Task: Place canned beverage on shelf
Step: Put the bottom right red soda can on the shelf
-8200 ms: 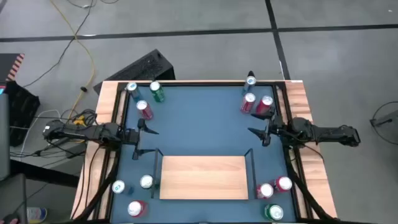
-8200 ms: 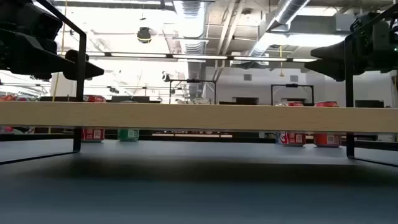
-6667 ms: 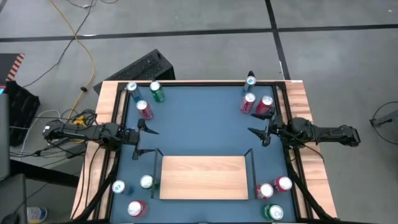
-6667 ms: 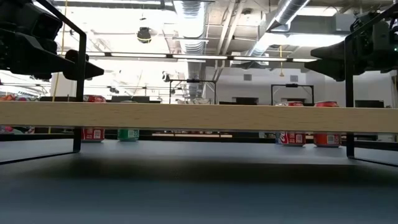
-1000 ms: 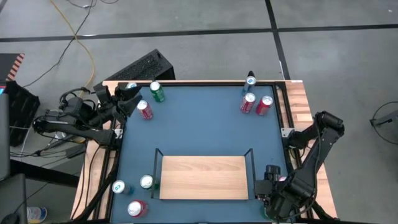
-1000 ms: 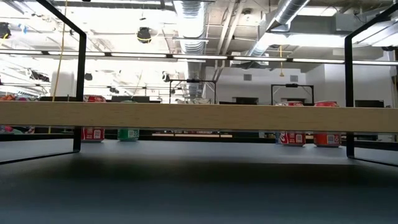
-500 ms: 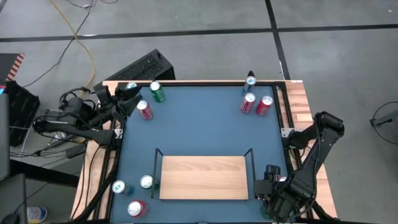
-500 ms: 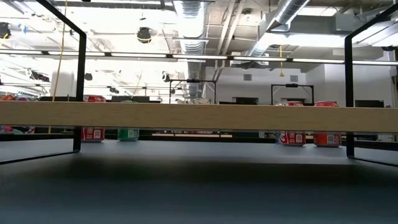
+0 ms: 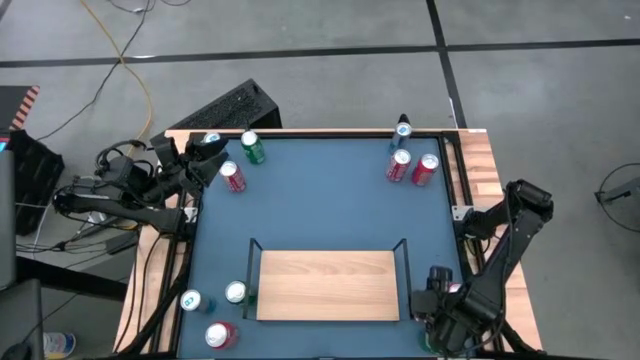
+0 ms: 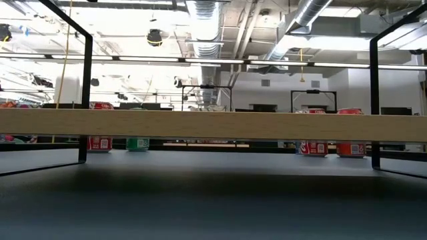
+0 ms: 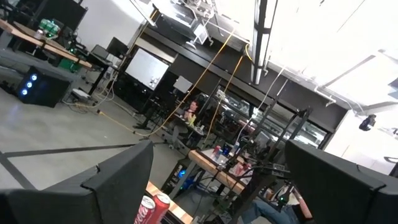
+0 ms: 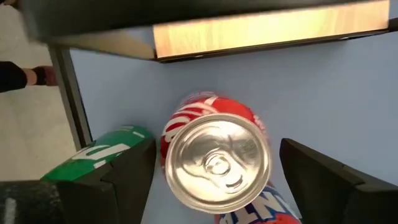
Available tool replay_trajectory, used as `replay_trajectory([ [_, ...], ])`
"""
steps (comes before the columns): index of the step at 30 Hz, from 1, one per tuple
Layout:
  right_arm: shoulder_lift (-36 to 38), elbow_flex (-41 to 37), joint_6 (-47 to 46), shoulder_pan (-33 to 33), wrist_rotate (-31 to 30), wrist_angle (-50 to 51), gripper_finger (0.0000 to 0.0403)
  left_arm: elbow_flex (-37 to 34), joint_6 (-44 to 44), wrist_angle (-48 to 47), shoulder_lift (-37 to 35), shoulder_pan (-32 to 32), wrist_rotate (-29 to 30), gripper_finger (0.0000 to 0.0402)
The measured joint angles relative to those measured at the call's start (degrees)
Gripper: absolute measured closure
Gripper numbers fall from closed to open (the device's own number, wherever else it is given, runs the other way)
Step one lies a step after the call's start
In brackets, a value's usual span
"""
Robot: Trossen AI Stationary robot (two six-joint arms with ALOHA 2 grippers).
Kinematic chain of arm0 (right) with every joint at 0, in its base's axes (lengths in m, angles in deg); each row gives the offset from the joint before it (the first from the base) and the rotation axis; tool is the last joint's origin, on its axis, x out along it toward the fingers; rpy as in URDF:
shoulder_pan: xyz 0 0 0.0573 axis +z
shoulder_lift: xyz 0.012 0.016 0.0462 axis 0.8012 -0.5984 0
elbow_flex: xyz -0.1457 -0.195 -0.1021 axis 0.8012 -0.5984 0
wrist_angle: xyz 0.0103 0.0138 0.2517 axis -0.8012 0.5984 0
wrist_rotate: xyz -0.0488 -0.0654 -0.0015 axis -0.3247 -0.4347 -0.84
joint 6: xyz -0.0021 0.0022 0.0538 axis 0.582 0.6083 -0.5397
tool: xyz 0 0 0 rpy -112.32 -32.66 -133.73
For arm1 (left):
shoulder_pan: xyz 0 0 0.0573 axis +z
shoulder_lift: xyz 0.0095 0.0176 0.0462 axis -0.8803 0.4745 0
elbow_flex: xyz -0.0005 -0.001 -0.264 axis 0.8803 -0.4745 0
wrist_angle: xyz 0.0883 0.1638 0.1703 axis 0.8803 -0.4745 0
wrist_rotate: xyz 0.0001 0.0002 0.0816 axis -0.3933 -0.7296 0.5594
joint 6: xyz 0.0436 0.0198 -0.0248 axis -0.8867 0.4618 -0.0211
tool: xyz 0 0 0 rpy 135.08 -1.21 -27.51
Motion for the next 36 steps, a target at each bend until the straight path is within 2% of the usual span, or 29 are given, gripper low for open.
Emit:
replay_trajectory([
  [10, 0.1, -5.9, -0.2, -0.4, 2.3, -6.8, 0.0076, 0.0, 0.1, 0.0, 0.0, 0.0, 0.0, 0.0050],
  [16, 0.1, -6.5, 2.4, -1.2, 2.7, -8.2, 0.0080, 0.0, 0.2, 0.0, 0.0, 0.0, 0.8, 0.0050],
  [25, 0.1, -6.5, 2.0, -1.9, 3.6, -8.9, 0.0118, 0.0, 0.1, -1.0, 0.0, 0.0, 1.4, 0.0050],
  [36, 0.8, -6.6, -0.7, -2.0, 3.8, -8.0, 0.0123, 0.0, 0.2, -1.0, 0.0, 0.0, 1.4, 0.0050],
])
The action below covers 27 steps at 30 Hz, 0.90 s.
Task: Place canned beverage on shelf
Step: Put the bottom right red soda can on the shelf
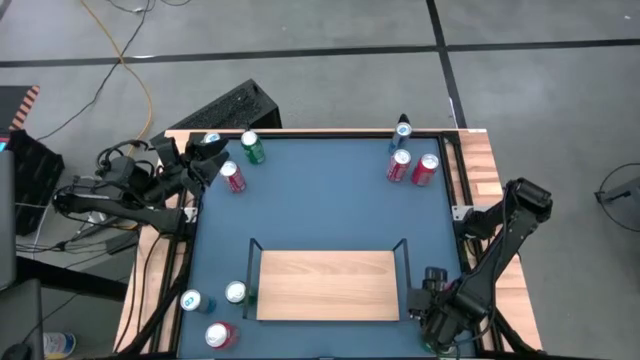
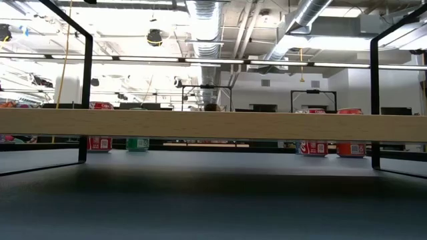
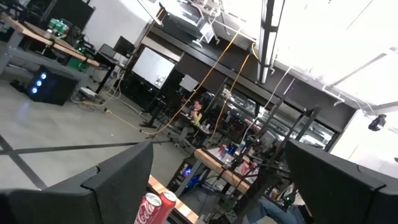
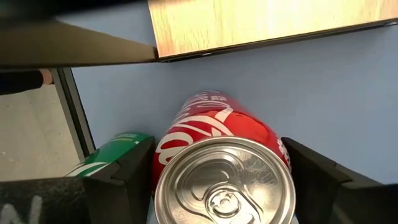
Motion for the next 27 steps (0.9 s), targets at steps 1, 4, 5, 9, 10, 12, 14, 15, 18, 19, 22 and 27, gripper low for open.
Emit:
replay_trajectory([
  [1, 0.3, 0.0, -0.3, 0.0, 0.0, 0.3, 0.0123, 0.0, 0.0, 0.0, 0.0, 0.0, 0.0, 0.0050],
  [4, 1.6, -0.1, -0.7, 0.2, 0.0, 0.6, 0.0124, 0.0, 0.0, 0.0, 0.0, 0.0, 0.0, 0.0050],
  [5, 2.2, -0.1, -1.2, 0.2, -0.3, 1.1, 0.0124, 0.0, 0.0, 0.0, 0.0, 0.0, 0.0, 0.0050],
  [9, 4.8, 0.0, -2.4, 0.0, -1.1, 4.3, 0.0125, 0.0, 0.0, 0.0, 0.0, 0.0, 0.0, 0.0050],
  [10, 5.5, 0.0, -2.8, 0.0, -1.2, 5.5, 0.0125, 0.0, 0.0, 0.0, 0.0, 0.0, 0.0, 0.0050],
  [12, 7.1, 0.0, -3.8, -0.1, -2.0, 7.7, 0.0125, 0.0, 0.0, 0.0, 0.0, 0.0, 0.0, 0.0050],
  [14, 8.9, 0.0, -4.7, -0.4, -3.1, 9.3, 0.0125, 0.0, 0.0, 0.0, 0.0, 0.0, 0.0, 0.0050],
  [15, 9.9, 0.0, -4.9, -0.6, -3.5, 10.0, 0.0125, 0.0, 0.0, 0.0, 0.0, 0.0, 0.0, 0.0050],
  [18, 12.9, 0.0, -5.4, -1.7, -4.7, 11.6, 0.0125, 0.0, 0.0, 0.0, 0.0, 0.0, 0.0, 0.0050],
  [19, 13.8, 0.0, -5.4, -2.2, -5.1, 12.3, 0.0125, 0.0, 0.0, 0.0, 0.0, 0.0, 0.0, 0.0050],
  [22, 16.4, 0.0, -5.4, -4.3, -5.3, 15.8, 0.0125, 0.0, 0.0, 0.0, 0.0, 0.0, 0.0, 0.0050],
  [27, 19.3, 0.1, -7.2, -8.6, -5.6, 25.7, 0.0125, 0.0, 0.0, 0.0, 0.0, 0.0, 0.0, 0.0050],
])
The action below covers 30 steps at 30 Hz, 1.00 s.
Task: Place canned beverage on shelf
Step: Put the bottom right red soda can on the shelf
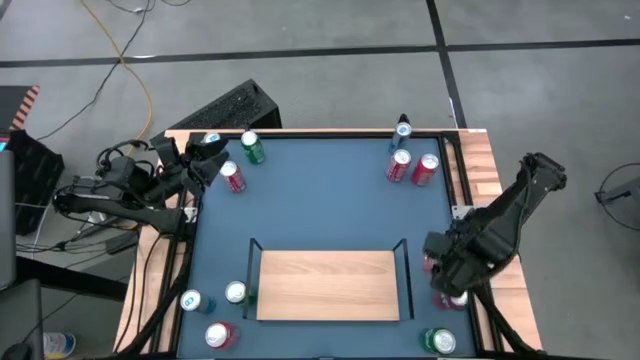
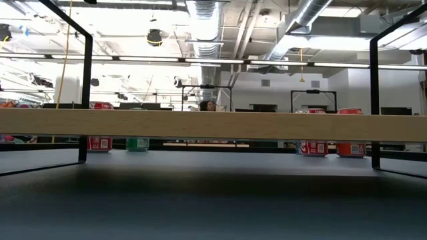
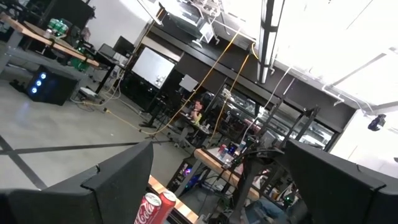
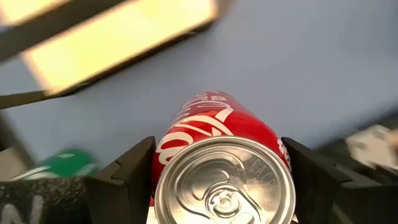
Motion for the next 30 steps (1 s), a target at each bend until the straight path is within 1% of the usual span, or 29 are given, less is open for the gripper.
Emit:
replay_trajectory([
  [3, 1.6, 0.0, 2.0, -2.9, -1.0, 3.4, 0.0125, 0.0, 0.0, 0.0, 0.0, 0.0, 0.0, 0.0050],
  [8, 3.8, 0.0, 8.5, -9.7, -5.5, 3.1, 0.0125, 0.0, 0.0, 0.0, 0.0, 0.0, 0.0, 0.0050],
  [12, 4.4, 0.0, 13.7, -16.3, -9.4, 3.3, 0.0124, 0.0, 0.0, 0.0, 0.0, 0.0, 0.0, 0.0050],
  [18, 4.4, 0.0, 25.5, -26.6, -13.9, 2.3, 0.0124, 0.0, 0.0, 0.0, 0.0, 0.0, 0.0, 0.0050],
  [23, 4.4, 0.1, 36.7, -34.5, -14.9, -6.9, 0.0124, 0.0, 0.0, 0.1, 0.0, 0.0, 0.0, 0.0050],
  [27, 4.3, 1.9, 45.9, -38.7, -14.4, -15.2, 0.0124, 0.0, 0.0, 0.2, 0.0, 0.0, 0.0, 0.0050],
  [30, 3.3, 3.6, 52.5, -41.2, -12.9, -22.0, 0.0124, 0.0, 0.0, 0.2, 0.0, 0.0, 0.0, 0.0050],
])
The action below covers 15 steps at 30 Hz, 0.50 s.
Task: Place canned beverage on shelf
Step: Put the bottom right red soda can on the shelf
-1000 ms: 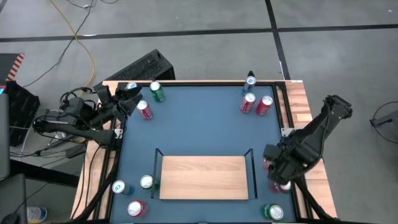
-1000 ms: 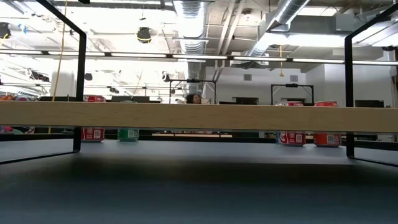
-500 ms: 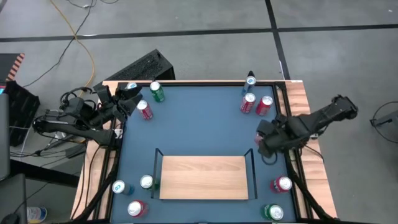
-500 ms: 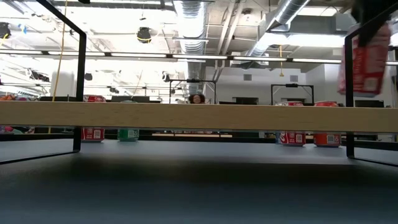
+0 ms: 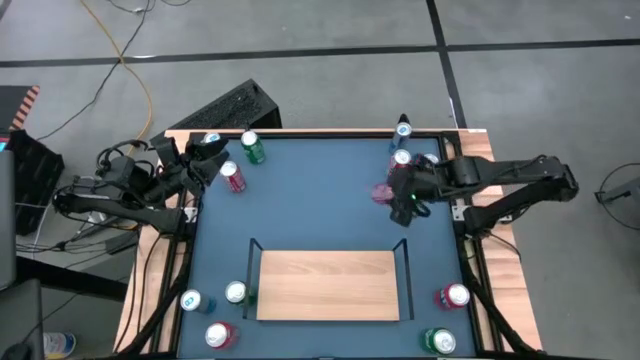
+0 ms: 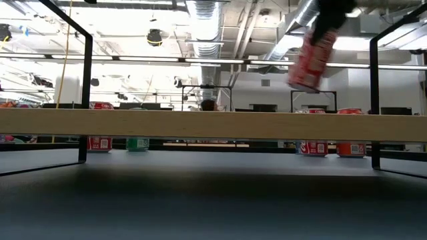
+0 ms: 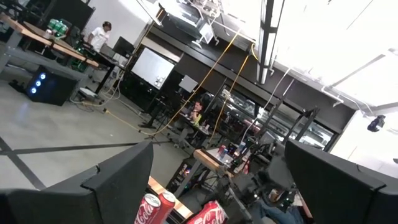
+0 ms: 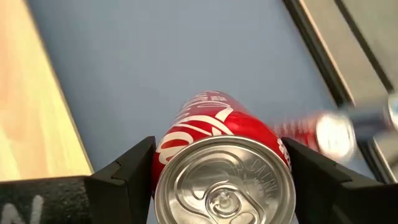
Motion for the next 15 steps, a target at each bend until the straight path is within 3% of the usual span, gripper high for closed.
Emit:
replay_trajectory([
  [5, -3.7, 3.9, 11.6, -2.3, 4.5, -7.8, 0.0124, 0.0, 0.0, 0.0, 0.0, 0.0, 0.0, 0.0050],
  [15, -20.9, 19.2, 30.8, -2.7, 14.0, -11.0, 0.0124, 0.0, 0.0, -0.2, 0.0, 0.0, 0.0, 0.0050],
])
